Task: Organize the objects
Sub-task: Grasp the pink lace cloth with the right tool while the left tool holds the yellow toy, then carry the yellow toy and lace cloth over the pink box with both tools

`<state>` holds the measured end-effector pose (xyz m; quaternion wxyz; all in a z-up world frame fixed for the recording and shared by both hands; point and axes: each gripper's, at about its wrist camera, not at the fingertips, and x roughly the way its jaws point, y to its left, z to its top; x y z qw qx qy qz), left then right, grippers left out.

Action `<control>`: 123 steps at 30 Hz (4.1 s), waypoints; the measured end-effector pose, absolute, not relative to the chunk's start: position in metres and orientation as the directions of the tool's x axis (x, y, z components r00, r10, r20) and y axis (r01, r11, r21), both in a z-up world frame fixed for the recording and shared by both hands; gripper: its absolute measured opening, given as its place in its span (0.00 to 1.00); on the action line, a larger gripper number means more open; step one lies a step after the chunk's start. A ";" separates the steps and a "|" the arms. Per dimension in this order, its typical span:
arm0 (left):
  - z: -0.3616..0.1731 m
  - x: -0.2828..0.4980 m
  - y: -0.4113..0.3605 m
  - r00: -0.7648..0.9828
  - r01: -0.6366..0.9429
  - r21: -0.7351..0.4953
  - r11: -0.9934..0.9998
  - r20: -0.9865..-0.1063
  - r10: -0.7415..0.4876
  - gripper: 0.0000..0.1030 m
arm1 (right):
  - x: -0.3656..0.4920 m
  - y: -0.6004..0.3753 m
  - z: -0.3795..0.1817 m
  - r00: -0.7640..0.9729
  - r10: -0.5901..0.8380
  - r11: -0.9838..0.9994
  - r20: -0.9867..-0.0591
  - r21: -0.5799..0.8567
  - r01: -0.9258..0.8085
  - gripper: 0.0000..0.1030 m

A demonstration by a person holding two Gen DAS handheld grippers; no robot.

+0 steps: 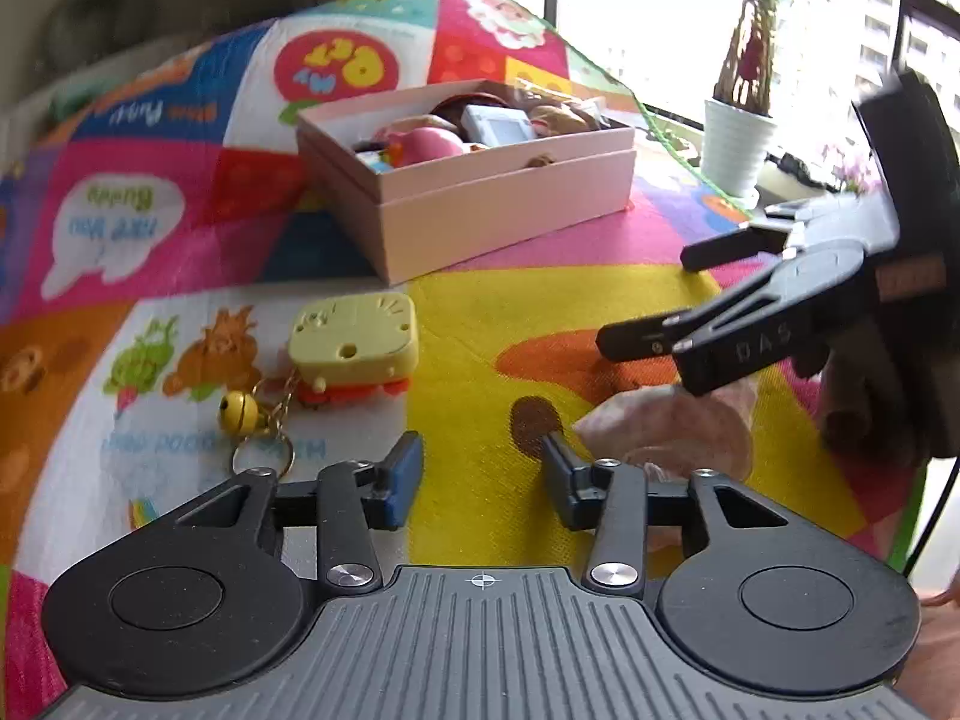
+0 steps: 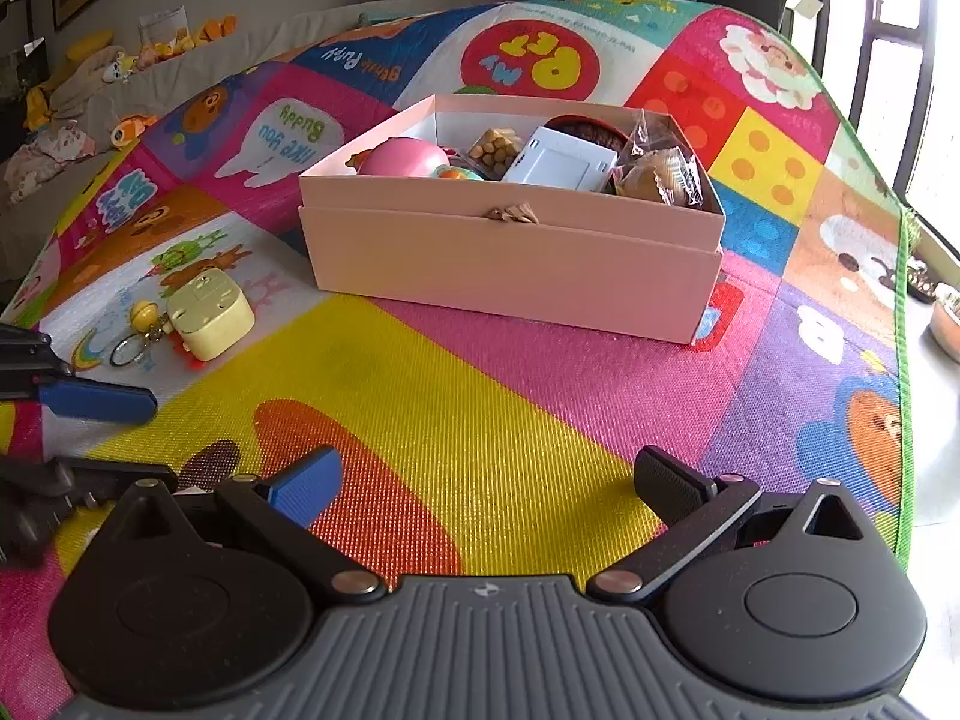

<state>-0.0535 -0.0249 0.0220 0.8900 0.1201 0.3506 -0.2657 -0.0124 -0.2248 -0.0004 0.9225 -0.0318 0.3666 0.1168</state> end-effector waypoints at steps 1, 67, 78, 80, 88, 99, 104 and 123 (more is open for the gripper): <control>0.021 -0.054 -0.025 0.615 0.557 0.028 0.830 -0.686 -0.389 0.48 | -0.012 -0.225 0.000 0.700 0.194 0.969 -0.688 0.024 -0.245 1.00; 0.023 0.029 -0.024 0.611 0.557 -0.017 0.830 -0.669 -0.424 0.47 | -0.041 -0.258 0.006 0.755 0.211 0.977 -0.620 0.165 -0.138 1.00; 0.034 -0.024 0.028 0.566 0.437 -0.236 0.868 -0.678 -0.469 0.46 | -0.060 -0.245 0.030 0.756 0.354 0.927 -0.551 0.100 -0.361 1.00; 0.034 -0.035 0.035 0.568 0.424 -0.248 0.871 -0.676 -0.469 0.46 | -0.065 -0.231 0.034 0.726 0.391 0.900 -0.565 0.071 -0.429 1.00; 0.030 -0.045 0.047 0.588 0.381 -0.256 0.888 -0.675 -0.446 0.46 | -0.052 -0.200 0.018 0.677 0.347 0.896 -0.649 0.015 -0.444 0.87; 0.029 -0.046 0.045 0.599 0.362 -0.261 0.895 -0.670 -0.438 0.46 | -0.059 -0.216 0.036 0.714 0.327 0.922 -0.620 0.044 -0.384 0.33; 0.042 -0.043 0.046 0.616 0.349 -0.262 0.900 -0.660 -0.431 0.46 | -0.073 -0.229 0.061 0.783 0.335 0.933 -0.524 0.066 -0.354 0.33; 0.167 0.156 -0.070 0.737 0.438 -0.299 0.848 -0.420 -0.529 0.46 | -0.048 -0.283 0.060 0.868 0.260 0.966 -0.422 0.124 -0.228 0.33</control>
